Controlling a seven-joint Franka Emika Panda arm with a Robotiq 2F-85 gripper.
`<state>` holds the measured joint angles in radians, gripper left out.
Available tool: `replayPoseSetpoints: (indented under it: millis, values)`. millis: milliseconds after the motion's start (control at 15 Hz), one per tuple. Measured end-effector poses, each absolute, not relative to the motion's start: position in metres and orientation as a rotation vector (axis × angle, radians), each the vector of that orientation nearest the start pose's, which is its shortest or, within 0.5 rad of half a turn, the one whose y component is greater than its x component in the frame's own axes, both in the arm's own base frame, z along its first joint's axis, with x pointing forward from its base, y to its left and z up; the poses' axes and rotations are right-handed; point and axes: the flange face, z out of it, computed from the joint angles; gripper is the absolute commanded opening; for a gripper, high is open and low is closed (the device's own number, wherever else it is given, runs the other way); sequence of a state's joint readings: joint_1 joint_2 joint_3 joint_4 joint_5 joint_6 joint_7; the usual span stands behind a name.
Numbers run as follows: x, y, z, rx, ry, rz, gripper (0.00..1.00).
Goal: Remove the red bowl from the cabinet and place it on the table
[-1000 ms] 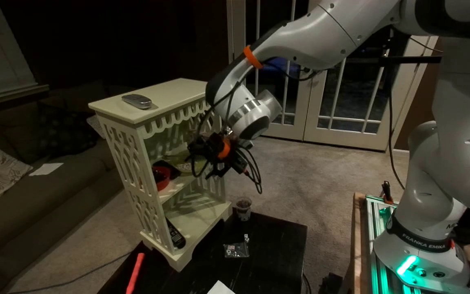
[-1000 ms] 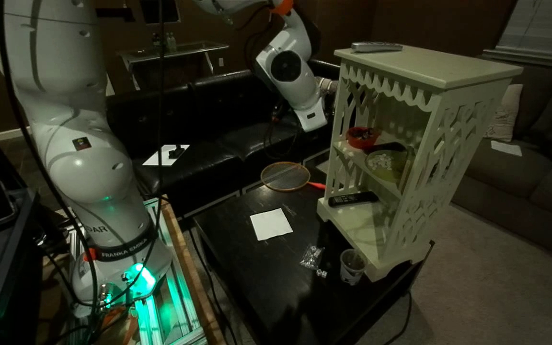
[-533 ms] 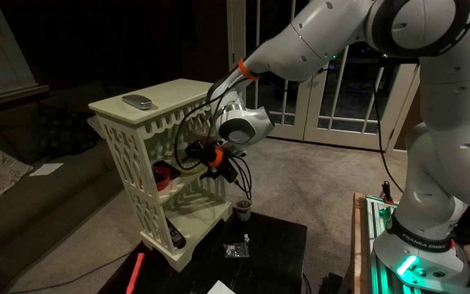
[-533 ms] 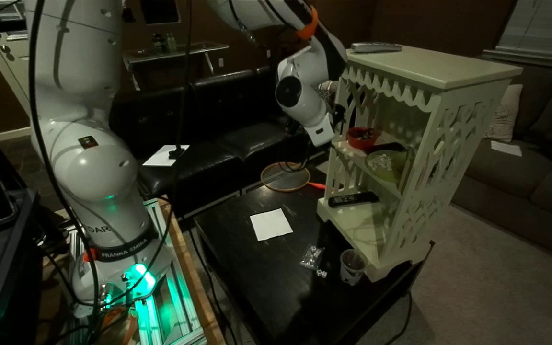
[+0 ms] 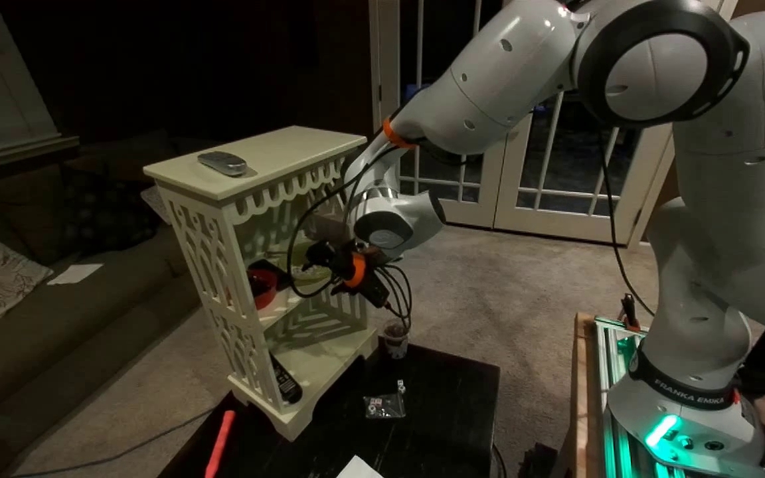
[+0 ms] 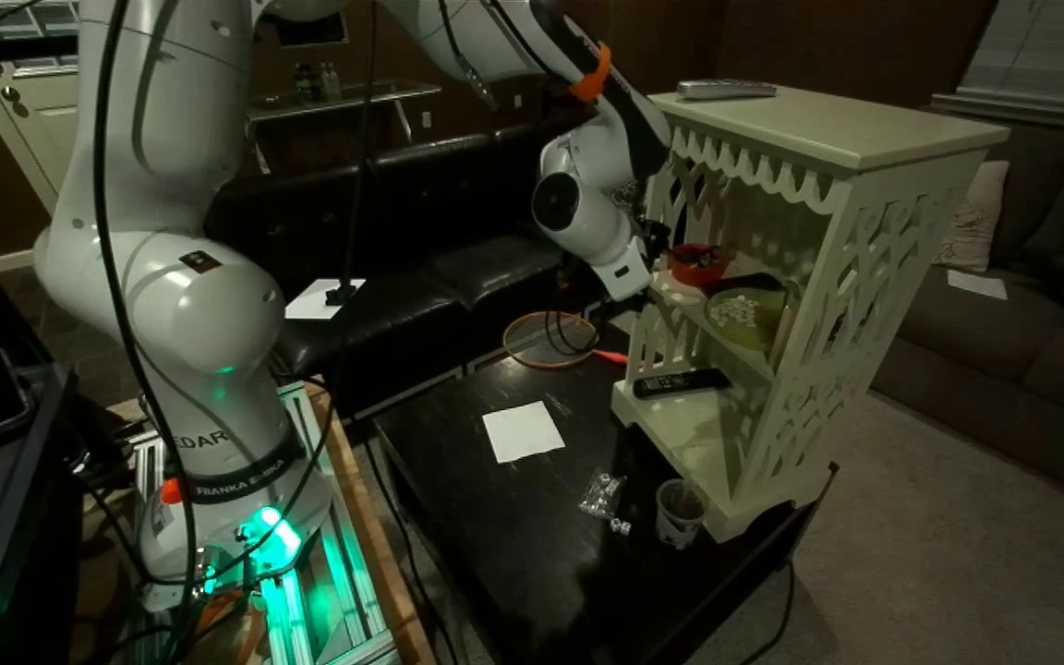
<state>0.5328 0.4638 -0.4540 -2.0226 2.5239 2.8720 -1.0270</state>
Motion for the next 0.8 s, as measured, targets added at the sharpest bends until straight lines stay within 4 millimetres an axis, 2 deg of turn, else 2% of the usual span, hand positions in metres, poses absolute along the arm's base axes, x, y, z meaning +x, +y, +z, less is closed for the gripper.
replayPoseSetpoints:
  millis: [200, 333, 600, 800]
  values:
    - [0.558, 0.026, 0.24, -1.995, 1.402, -0.853, 1.0]
    - [0.557, 0.03, 0.24, -2.002, 1.4, -0.849, 1.0]
    - [0.561, 0.026, 0.242, -1.951, 1.445, -0.843, 1.0]
    - [0.567, 0.039, 0.237, -1.915, 1.482, -0.81, 1.0]
